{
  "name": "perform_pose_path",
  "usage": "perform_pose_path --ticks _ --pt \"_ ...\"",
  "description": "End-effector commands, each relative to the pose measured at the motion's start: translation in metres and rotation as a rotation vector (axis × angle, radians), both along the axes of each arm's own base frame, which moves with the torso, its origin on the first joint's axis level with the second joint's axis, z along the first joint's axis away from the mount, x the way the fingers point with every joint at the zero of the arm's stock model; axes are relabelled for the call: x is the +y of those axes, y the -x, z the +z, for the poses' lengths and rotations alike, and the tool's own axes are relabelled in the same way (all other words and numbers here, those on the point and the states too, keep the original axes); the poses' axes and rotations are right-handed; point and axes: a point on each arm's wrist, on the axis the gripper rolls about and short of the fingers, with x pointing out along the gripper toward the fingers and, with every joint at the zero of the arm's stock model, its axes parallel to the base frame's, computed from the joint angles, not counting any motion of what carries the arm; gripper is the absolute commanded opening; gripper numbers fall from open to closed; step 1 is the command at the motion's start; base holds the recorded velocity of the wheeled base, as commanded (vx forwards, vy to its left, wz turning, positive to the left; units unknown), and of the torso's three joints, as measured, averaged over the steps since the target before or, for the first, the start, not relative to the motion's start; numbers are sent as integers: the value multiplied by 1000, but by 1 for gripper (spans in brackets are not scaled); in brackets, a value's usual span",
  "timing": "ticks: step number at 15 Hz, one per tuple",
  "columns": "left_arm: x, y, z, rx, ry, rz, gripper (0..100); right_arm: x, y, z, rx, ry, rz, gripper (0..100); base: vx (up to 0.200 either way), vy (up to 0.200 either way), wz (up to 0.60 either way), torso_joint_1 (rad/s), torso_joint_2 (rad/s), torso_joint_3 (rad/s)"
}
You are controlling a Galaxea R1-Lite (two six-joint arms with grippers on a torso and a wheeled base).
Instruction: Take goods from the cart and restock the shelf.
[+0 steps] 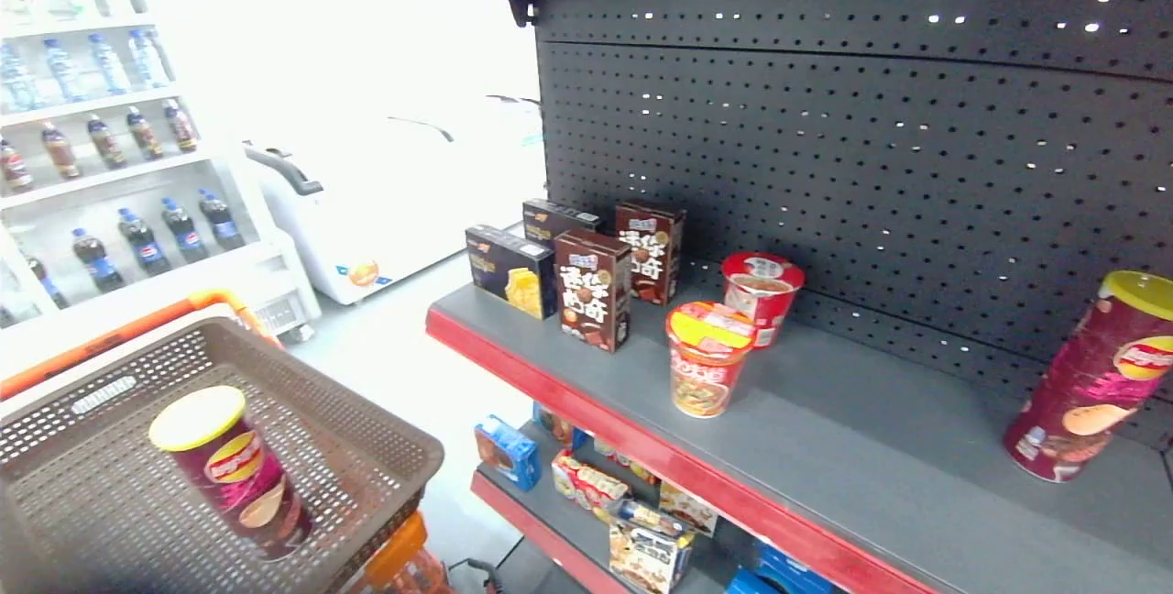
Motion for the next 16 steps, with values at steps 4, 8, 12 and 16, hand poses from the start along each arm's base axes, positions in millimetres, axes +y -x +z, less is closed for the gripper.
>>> perform_pose_path --ticks 4,8,12,16 --pt "0 0 0 0 -2 -1 100 0 0 0 0 2 1 100 0 0 600 1 1 2" --pt "0 0 0 4 -7 -10 100 0 0 0 0 2 1 100 0 0 0 0 0 0" --pt "-1 3 20 -25 -124 -47 100 0 0 0 0 2 1 100 0 0 0 0 0 0" --pt "-2 -52 77 247 -26 -83 100 0 0 0 0 2 1 100 0 0 0 0 0 0"
